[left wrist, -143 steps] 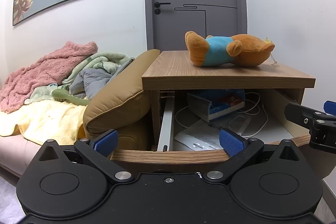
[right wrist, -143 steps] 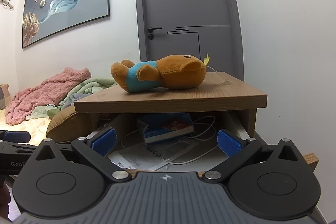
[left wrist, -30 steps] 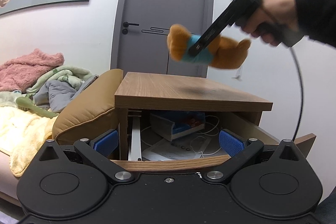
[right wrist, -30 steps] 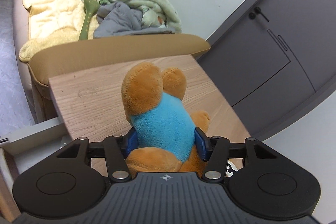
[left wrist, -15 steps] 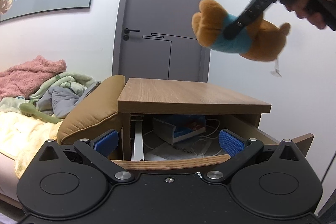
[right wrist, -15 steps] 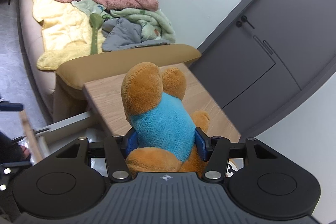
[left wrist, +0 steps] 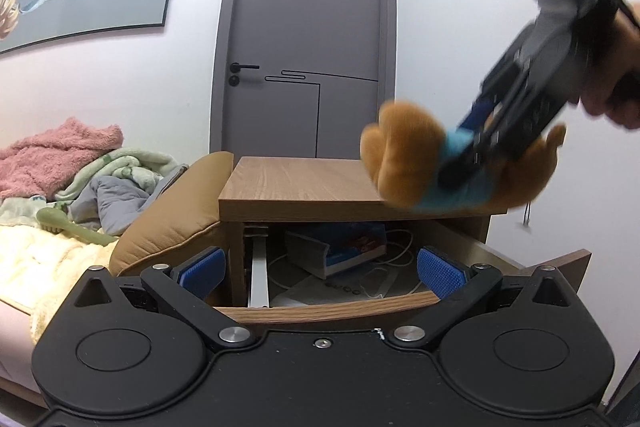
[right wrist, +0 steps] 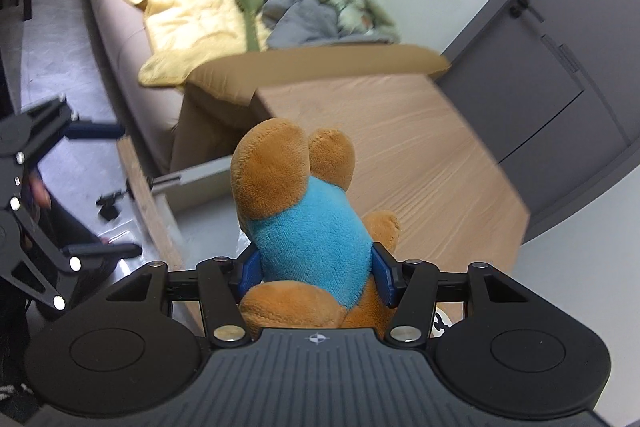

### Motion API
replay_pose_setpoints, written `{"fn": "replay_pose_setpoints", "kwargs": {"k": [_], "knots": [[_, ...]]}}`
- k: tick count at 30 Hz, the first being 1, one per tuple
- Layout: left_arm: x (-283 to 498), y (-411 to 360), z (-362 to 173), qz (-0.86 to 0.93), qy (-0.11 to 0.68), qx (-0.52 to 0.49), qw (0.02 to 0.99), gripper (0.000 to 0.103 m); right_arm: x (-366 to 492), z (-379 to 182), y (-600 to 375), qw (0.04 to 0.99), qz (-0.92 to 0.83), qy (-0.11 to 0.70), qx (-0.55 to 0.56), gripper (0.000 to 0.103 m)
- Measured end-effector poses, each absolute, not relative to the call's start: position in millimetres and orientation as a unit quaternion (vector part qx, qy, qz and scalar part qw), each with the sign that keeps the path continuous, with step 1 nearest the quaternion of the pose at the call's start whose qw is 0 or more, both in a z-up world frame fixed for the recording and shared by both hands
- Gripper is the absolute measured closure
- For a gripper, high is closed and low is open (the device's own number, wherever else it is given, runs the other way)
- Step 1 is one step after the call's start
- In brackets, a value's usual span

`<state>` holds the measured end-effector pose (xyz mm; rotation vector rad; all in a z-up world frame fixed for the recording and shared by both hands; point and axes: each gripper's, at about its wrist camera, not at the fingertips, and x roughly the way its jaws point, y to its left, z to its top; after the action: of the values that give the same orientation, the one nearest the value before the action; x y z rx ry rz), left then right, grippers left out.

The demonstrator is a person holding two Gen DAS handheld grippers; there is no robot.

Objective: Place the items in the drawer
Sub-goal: 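Lift the bear with the right tool and carry it over the drawer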

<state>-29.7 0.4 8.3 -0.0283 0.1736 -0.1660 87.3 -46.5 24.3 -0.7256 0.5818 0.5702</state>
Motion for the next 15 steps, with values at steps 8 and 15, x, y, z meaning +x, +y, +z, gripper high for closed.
{"fn": "replay_pose_setpoints", "kwargs": {"k": [8, 15], "knots": [[-27.8, -3.5, 6.6, -0.086, 0.089, 0.000, 0.992, 0.001, 122.6, -21.1, -46.1, 0.837, 0.295, 0.314, -0.336, 0.044], [-22.4, -4.9, 4.2, -0.093, 0.094, 0.004, 0.991, 0.001, 155.2, -61.8, -38.4, 0.820, 0.320, 0.341, -0.329, 0.044]]}}
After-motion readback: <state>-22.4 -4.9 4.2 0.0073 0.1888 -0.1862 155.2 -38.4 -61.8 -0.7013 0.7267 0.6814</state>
